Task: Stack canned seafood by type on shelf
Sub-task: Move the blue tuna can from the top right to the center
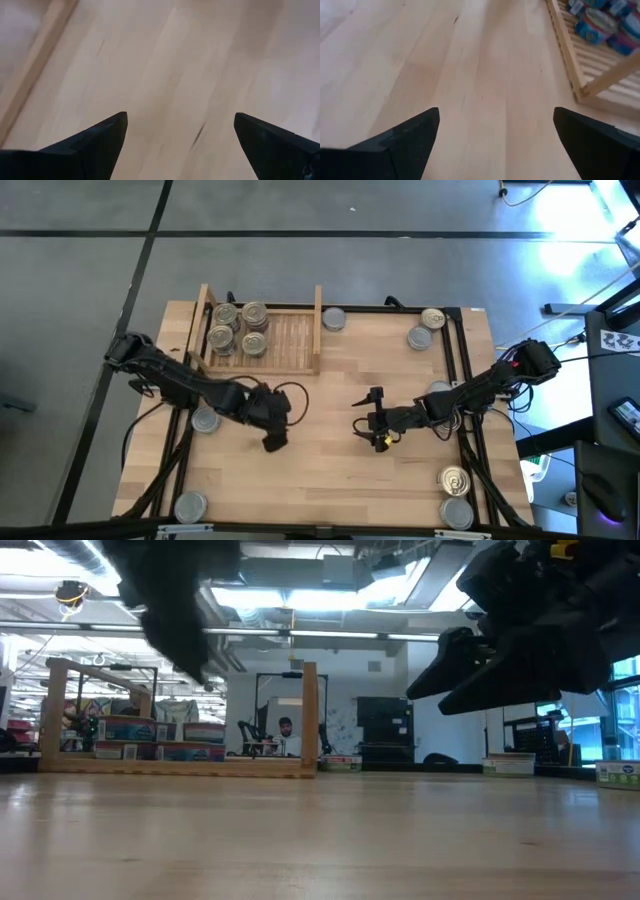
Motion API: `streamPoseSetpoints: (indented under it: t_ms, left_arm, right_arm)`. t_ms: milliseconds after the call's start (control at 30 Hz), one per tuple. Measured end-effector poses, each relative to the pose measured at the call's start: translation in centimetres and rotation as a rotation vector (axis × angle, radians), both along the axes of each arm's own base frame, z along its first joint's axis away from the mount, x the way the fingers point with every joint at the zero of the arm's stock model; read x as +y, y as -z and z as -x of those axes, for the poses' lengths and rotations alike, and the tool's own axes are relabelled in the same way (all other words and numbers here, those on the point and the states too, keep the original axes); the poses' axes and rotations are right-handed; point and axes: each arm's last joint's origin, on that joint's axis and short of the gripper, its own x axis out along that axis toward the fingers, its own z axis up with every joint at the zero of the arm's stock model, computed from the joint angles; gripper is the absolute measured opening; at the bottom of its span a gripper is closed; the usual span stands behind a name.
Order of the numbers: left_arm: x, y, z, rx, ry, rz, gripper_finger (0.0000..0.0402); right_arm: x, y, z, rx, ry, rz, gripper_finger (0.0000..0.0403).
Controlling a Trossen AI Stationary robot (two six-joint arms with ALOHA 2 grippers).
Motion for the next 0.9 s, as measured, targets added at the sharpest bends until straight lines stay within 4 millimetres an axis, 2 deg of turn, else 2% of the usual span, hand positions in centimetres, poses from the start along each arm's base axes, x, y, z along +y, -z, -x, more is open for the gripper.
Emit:
streamPoseSetpoints:
  t_ms: [167,267,333,433,600,767,900]
  left_arm:
    - [-2.5,2.2,-1.6,-0.259,0.123,0.012,0.0363]
    - [-3.1,4.0,-2.4,-0.397,0.149,0.026,0.0363]
    - [-3.2,5.4,-2.9,-0.452,0.142,0.002,0.0363]
    - [-3.1,7.2,-3.6,-0.517,0.107,-0.061,0.0363]
    - [-2.6,10.5,-4.7,-0.498,0.061,-0.112,0.0363]
    - [-2.4,13.0,-4.9,-0.454,0.019,-0.097,0.0363]
    - [-2.4,13.7,-4.8,-0.435,0.007,-0.095,0.0363]
  right_arm:
    - [0.0,0.2,0.1,0.014,0.045,-0.084,0.0392]
    - [-0.1,0.1,0.1,0.006,0.107,-0.091,0.0392]
    - [-0.6,-0.2,-0.1,0.003,0.221,-0.041,0.0390]
    - [-2.2,-1.2,-0.1,0.062,0.431,0.133,0.0370]
    - [-7.2,-4.0,0.1,0.265,0.718,0.312,0.0287]
    - [-13.1,-6.1,0.6,0.451,0.889,0.325,0.0192]
    - [-18.6,-6.9,1.8,0.543,1.003,0.279,0.0125]
